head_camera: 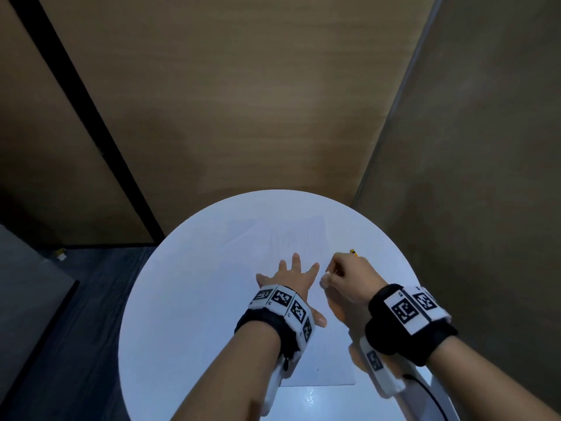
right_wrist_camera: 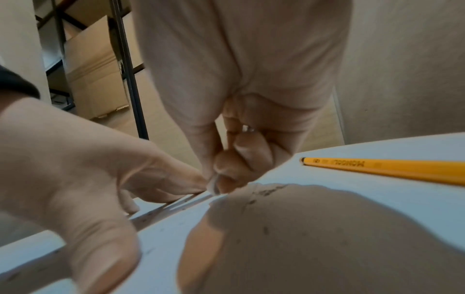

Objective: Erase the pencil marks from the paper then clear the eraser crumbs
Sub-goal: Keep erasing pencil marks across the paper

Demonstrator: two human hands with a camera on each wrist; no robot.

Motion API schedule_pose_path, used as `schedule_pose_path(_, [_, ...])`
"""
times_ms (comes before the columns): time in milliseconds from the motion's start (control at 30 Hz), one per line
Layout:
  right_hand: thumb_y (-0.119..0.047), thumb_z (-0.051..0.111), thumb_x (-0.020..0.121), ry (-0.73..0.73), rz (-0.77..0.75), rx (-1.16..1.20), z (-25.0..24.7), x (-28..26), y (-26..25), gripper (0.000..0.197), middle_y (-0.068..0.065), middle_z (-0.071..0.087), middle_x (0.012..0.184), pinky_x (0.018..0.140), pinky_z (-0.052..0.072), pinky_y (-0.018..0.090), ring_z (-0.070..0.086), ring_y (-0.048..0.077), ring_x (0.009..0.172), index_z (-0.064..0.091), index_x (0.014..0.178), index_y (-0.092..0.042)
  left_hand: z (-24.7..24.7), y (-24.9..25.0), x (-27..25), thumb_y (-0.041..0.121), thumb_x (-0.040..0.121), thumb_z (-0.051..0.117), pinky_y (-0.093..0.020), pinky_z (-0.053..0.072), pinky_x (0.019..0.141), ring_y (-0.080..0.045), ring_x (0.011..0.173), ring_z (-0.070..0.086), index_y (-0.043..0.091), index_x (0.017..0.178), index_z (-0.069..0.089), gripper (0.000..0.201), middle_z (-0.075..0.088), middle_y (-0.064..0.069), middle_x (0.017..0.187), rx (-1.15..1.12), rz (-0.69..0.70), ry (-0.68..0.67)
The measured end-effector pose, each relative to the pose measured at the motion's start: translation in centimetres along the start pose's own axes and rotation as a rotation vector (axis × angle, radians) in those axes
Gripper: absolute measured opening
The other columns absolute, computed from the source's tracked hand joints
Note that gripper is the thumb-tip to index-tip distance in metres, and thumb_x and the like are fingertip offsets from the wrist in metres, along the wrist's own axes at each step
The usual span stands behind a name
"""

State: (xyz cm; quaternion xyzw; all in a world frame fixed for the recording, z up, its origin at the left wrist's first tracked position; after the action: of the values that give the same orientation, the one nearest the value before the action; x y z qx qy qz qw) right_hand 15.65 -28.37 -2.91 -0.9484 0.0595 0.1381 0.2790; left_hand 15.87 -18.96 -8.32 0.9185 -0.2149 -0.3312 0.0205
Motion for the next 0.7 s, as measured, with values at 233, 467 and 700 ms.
schedule_pose_path(233, [-0.022, 0.061, 0.087, -0.248, -0.045, -0.151, 2.9, -1.6, -0.6, 0.024, -0.006, 0.055, 0.079, 0.057, 0.035, 0.015, 0.054, 0.014, 0.080, 0.045, 0.069, -0.025, 0.0, 0.0, -0.2, 0.055, 0.075, 0.071, -0.071, 0.013, 0.104, -0.036, 0.145, -0.006, 0.035, 0.149, -0.007, 0.110, -0.019, -0.007, 0.157, 0.014, -0.004, 0.003])
schedule_pose_path(467, [-0.019, 0.056, 0.089, -0.011, -0.019, -0.028, 0.6, -0.2, -0.2, 0.015, 0.003, 0.061, 0.088, 0.063, 0.038, 0.023, 0.054, 0.018, 0.083, 0.049, 0.077, -0.016, 0.1, 0.0, -0.1, 0.058, 0.074, 0.070, -0.072, 0.014, 0.102, -0.037, 0.145, -0.006, 0.035, 0.149, -0.009, 0.111, -0.019, -0.008, 0.157, 0.026, 0.010, 0.003])
schedule_pose_path(700, [-0.020, 0.061, 0.086, -0.166, -0.039, -0.138, 1.9, -0.9, -0.8, 0.011, -0.002, 0.057, 0.083, 0.060, 0.039, 0.019, 0.053, 0.016, 0.081, 0.052, 0.081, -0.016, 0.0, 0.0, -0.2, 0.058, 0.075, 0.070, -0.071, 0.014, 0.103, -0.037, 0.145, -0.005, 0.034, 0.150, -0.007, 0.110, -0.018, -0.008, 0.158, 0.032, 0.012, 0.016])
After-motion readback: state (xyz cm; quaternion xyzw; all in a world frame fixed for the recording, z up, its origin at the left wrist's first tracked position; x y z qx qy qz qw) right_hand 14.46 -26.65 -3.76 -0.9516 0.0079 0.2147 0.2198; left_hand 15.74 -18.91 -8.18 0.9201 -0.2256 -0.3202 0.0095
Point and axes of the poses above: each hand's wrist, its own x-axis towards the middle knuckle, its own z-axis out of the palm, y = z × x, the point moved 10 cm from there along x, towards the middle knuckle
